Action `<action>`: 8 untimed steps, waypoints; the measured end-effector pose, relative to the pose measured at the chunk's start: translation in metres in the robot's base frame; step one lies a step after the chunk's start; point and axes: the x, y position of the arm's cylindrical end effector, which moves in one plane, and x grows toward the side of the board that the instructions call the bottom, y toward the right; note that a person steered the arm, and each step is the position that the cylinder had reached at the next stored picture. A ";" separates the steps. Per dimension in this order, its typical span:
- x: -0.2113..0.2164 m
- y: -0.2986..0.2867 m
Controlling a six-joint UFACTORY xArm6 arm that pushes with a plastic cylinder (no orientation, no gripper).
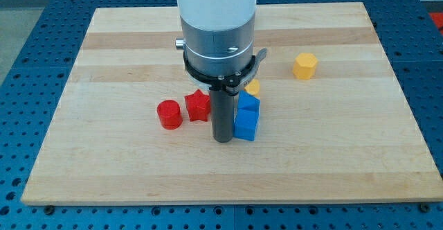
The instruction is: Slide the green circle above the red star
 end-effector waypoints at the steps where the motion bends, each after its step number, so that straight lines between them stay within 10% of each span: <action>1: 0.000 -0.042; 6: 0.007 0.005; 8: -0.070 0.011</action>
